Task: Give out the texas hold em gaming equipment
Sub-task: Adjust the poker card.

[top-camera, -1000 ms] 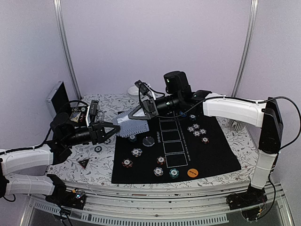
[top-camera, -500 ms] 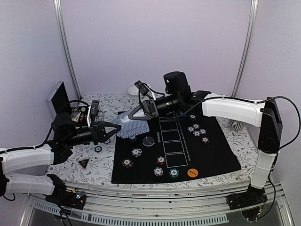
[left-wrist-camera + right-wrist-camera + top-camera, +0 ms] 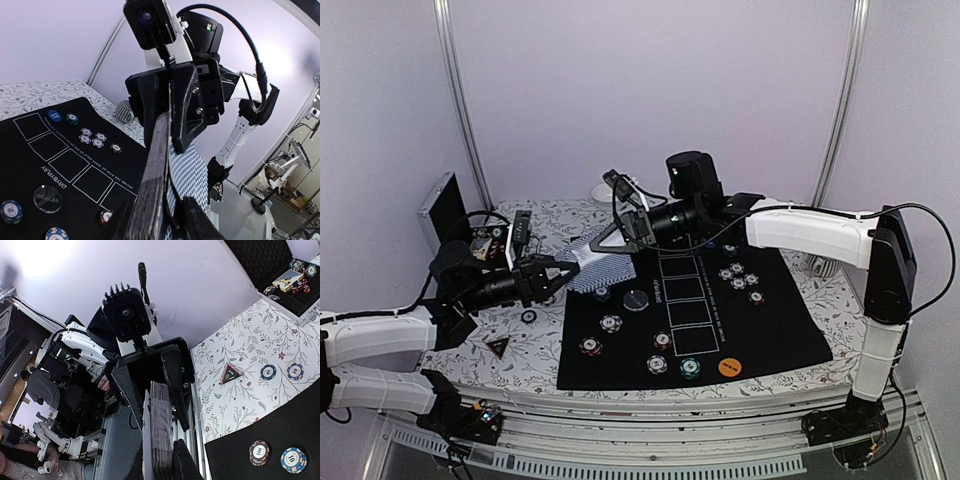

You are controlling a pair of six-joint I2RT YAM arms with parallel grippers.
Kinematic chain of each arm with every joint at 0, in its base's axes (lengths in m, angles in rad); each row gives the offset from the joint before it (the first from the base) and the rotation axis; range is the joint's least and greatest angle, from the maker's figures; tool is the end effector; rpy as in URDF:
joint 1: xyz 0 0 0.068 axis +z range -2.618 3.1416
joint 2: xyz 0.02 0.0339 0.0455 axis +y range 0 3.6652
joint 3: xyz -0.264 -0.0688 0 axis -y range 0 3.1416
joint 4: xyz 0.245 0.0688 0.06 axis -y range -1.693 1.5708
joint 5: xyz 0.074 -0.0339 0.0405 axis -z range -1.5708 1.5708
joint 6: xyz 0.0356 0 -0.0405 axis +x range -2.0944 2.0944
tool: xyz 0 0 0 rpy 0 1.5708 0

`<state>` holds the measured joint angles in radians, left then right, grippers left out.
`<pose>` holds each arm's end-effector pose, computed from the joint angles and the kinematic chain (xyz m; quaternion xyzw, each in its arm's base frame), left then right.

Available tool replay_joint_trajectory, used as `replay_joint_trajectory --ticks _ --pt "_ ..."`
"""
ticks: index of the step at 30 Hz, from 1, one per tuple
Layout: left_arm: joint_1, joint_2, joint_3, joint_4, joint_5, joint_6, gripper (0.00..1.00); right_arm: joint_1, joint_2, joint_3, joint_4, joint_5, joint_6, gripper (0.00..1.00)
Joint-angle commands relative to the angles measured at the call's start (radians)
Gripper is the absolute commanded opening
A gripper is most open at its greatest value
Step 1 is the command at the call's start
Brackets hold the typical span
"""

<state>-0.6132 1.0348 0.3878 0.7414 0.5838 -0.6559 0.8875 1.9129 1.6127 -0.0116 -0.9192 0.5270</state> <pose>0.1687 -0.1427 0.2504 0.1991 0.6489 -0.5759 0.4557 0.2630 0.3679 0.3177 -0.3868 0.6659 0.6154 0.1681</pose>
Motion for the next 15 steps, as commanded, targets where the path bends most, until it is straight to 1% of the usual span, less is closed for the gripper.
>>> replay_joint_trajectory --ticks 1,3,5,8,12,15 --pt "-0.022 0.000 -0.016 0.046 -0.017 0.025 0.27 0.041 -0.004 0.046 0.086 -0.086 0.019 0.02" --pt "-0.021 -0.034 -0.034 0.044 -0.025 0.041 0.24 0.041 -0.020 0.037 0.086 -0.091 0.008 0.02" --pt "-0.022 -0.062 -0.050 0.038 -0.038 0.052 0.24 0.039 -0.035 0.030 0.080 -0.090 -0.004 0.02" --pt "-0.022 -0.093 -0.058 -0.014 -0.065 0.075 0.28 0.034 -0.044 0.025 0.073 -0.090 -0.013 0.02" --pt "-0.021 -0.124 -0.063 -0.074 -0.110 0.093 0.29 0.034 -0.049 0.026 0.071 -0.099 -0.013 0.02" --pt "-0.021 -0.136 -0.059 -0.108 -0.117 0.107 0.31 0.033 -0.056 0.026 0.064 -0.098 -0.017 0.02"
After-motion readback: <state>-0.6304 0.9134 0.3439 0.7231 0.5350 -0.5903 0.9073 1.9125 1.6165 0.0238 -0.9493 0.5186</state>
